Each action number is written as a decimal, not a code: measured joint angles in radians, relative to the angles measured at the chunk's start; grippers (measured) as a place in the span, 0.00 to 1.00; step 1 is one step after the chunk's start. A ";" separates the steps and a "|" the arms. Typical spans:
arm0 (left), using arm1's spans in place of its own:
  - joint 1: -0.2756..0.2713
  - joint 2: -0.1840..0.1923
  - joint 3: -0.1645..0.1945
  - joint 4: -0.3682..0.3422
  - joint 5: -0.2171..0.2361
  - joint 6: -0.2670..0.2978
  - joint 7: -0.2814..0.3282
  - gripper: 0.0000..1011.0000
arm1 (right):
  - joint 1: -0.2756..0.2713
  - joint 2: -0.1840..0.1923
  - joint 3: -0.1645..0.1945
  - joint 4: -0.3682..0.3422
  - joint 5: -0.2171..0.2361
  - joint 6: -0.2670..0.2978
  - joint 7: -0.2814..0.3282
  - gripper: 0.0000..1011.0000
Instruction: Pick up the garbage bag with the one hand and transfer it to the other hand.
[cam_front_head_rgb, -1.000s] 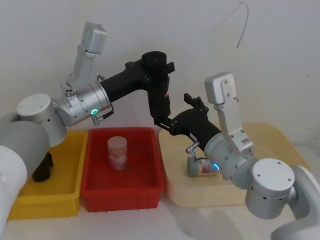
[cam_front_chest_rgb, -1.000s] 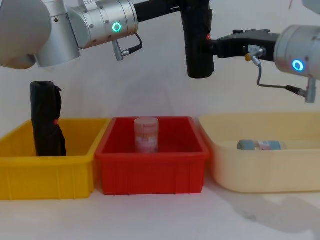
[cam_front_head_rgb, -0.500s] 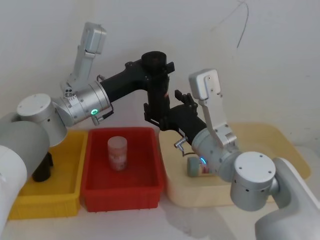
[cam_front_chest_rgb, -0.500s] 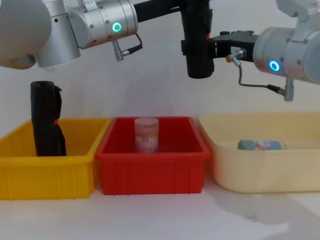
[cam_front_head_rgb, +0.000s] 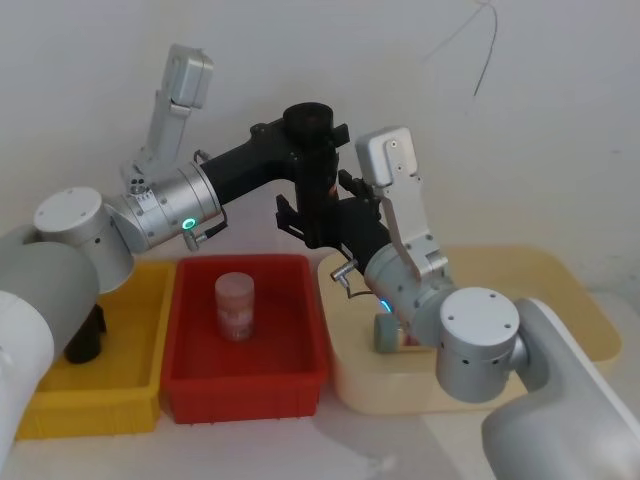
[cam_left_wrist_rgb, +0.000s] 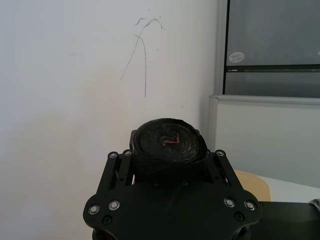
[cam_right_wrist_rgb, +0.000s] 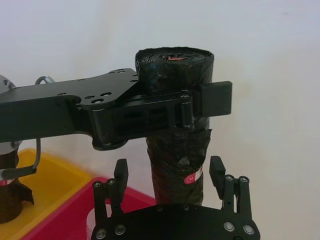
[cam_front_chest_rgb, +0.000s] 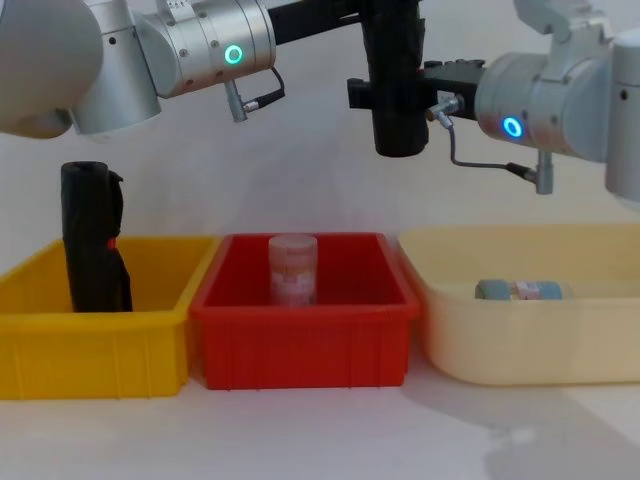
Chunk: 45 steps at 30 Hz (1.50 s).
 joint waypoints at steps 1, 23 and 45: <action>0.000 0.000 0.000 0.000 0.000 0.000 0.000 0.53 | 0.009 -0.005 -0.001 0.015 -0.003 -0.002 -0.003 0.99; 0.000 0.000 0.000 0.000 0.000 0.000 0.000 0.53 | 0.063 -0.039 -0.009 0.105 -0.025 -0.015 -0.026 0.68; 0.000 0.000 0.000 0.000 0.000 0.000 0.000 0.53 | 0.073 -0.046 -0.011 0.121 -0.029 -0.017 -0.030 0.50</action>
